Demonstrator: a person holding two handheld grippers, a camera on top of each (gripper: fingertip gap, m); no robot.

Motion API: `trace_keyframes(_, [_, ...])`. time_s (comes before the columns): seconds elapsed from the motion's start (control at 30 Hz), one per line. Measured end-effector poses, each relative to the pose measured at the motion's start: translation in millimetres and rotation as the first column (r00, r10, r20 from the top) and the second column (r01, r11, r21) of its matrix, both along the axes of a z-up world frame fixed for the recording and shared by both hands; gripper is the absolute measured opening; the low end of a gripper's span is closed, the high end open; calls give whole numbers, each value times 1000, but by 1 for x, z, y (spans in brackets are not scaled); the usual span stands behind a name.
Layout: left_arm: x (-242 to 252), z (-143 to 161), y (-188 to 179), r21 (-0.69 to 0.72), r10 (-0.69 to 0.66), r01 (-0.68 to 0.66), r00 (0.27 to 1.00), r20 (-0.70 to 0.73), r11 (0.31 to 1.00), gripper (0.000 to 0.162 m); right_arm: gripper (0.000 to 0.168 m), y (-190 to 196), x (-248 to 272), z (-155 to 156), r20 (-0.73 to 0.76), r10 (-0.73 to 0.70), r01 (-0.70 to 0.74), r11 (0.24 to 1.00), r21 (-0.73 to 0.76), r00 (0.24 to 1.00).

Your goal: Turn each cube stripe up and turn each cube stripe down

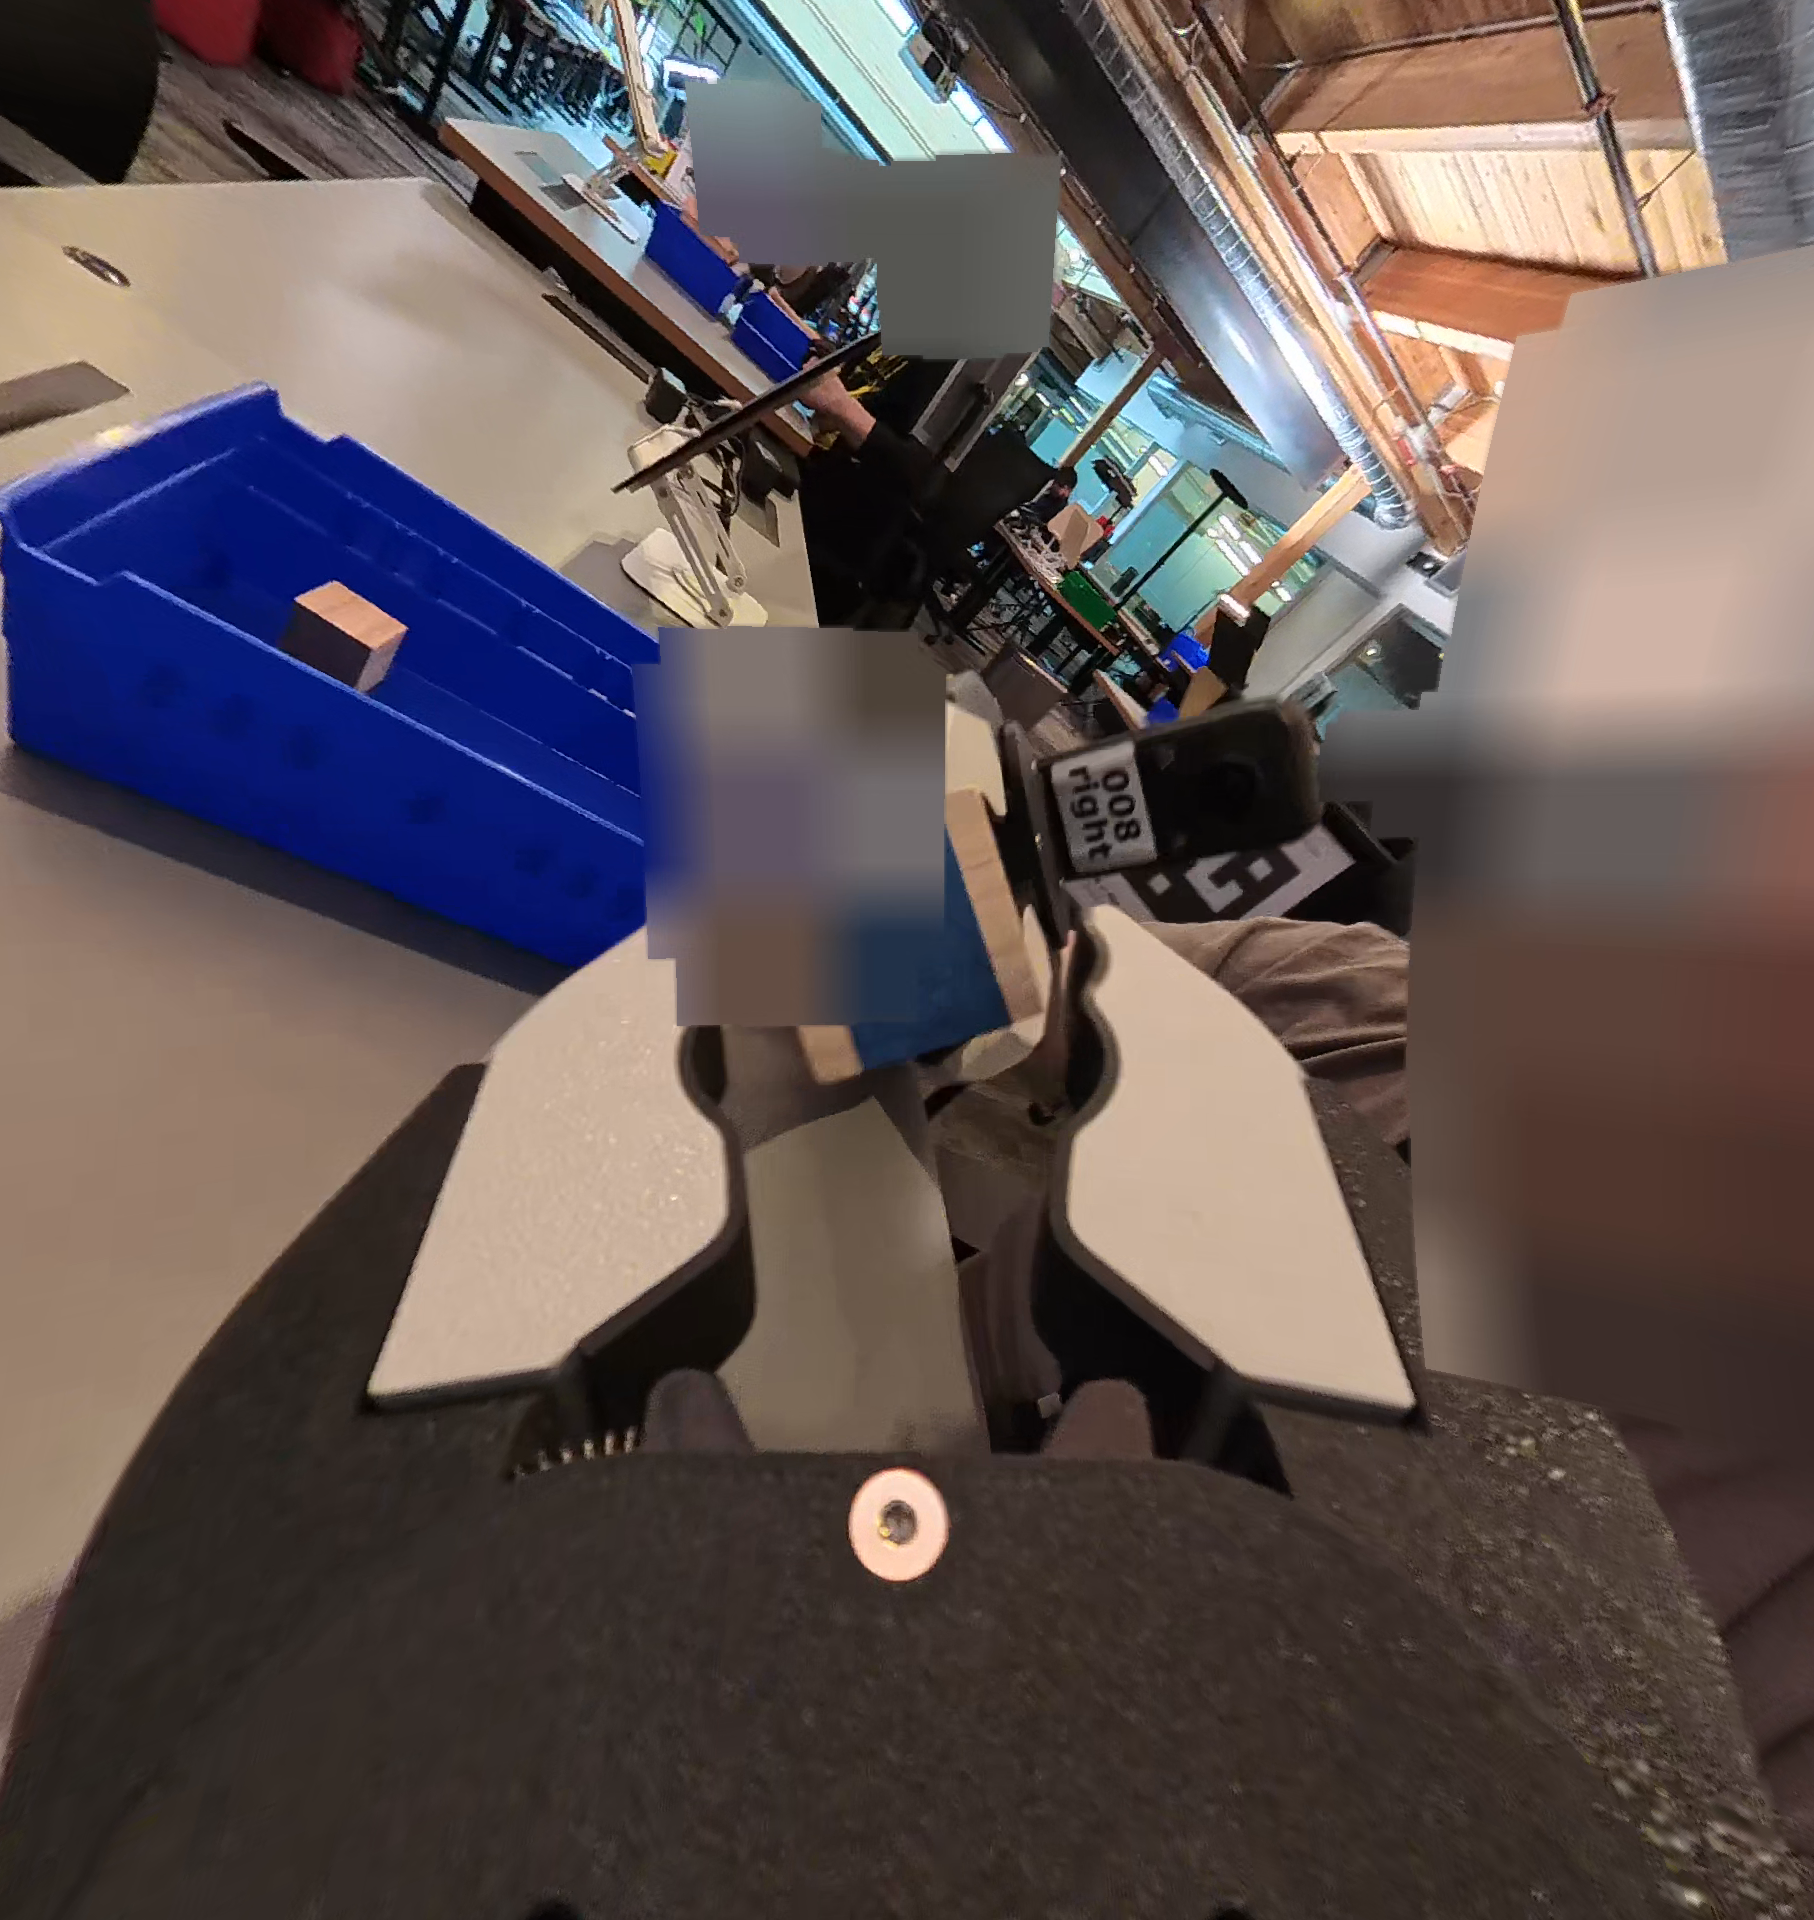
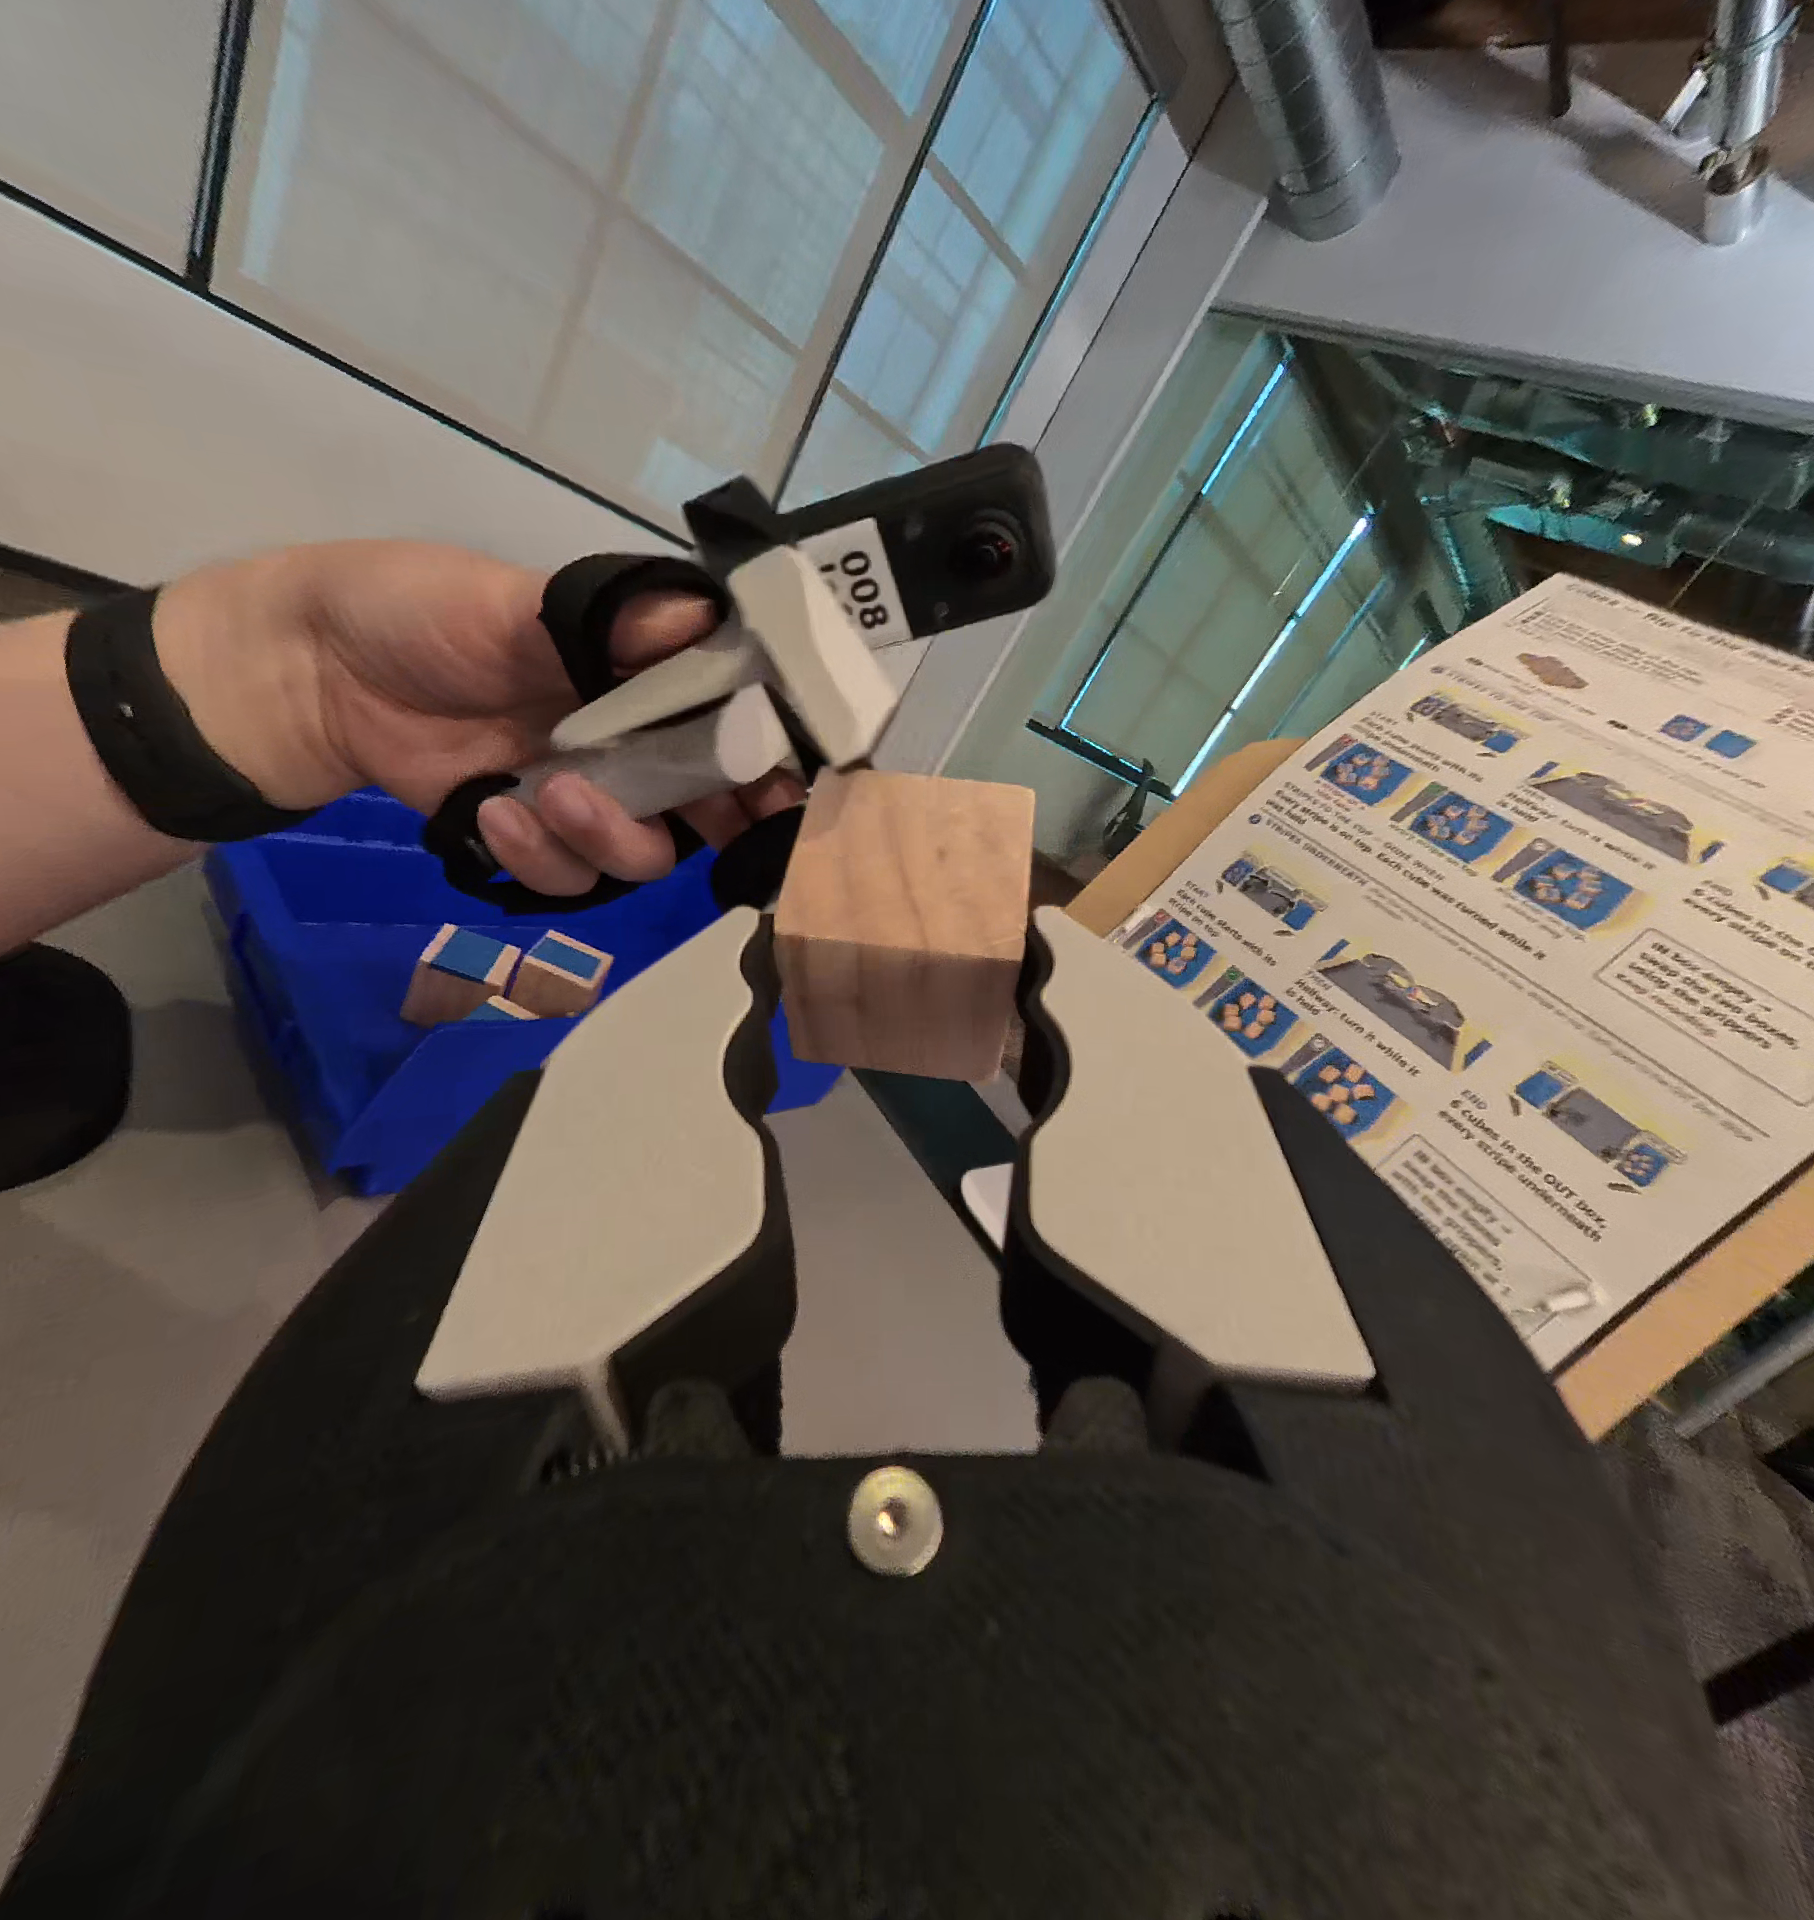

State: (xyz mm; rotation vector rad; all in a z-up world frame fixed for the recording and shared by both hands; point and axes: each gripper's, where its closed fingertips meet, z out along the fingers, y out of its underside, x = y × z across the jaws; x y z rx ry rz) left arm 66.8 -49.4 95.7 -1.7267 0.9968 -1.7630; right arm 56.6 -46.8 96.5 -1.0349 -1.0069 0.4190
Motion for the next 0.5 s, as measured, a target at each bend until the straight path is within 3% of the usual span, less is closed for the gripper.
trace_keyframes(0.07, [-5,3,5,61,48,-47,999,-15,997,72,44,5,18,18,-16,-30,30,999,21,999])
trace_keyframes(0.13, [-17,4,13,129,127,-120,991,-50,984,71,45,27,54,35,33,-157,157,987,25,987])
trace_keyframes(0.2, [-35,5,23,190,221,-202,971,-87,961,68,45,62,107,33,133,-293,312,937,-157,947])
trace_keyframes(0.27, [-53,7,34,235,322,-289,939,-117,928,66,45,91,169,-5,295,-363,464,759,-456,884])
trace_keyframes(0.33, [-70,8,42,259,406,-363,904,-138,895,62,45,109,230,-61,442,-394,591,483,-646,806])
trace_keyframes(0.43, [-86,5,46,271,464,-409,867,-182,871,61,45,118,276,-135,566,-308,626,149,-765,765])
trace_keyframes(0.5, [-93,1,49,292,493,-426,843,-215,856,60,45,127,288,-167,611,-283,644,35,-764,740])
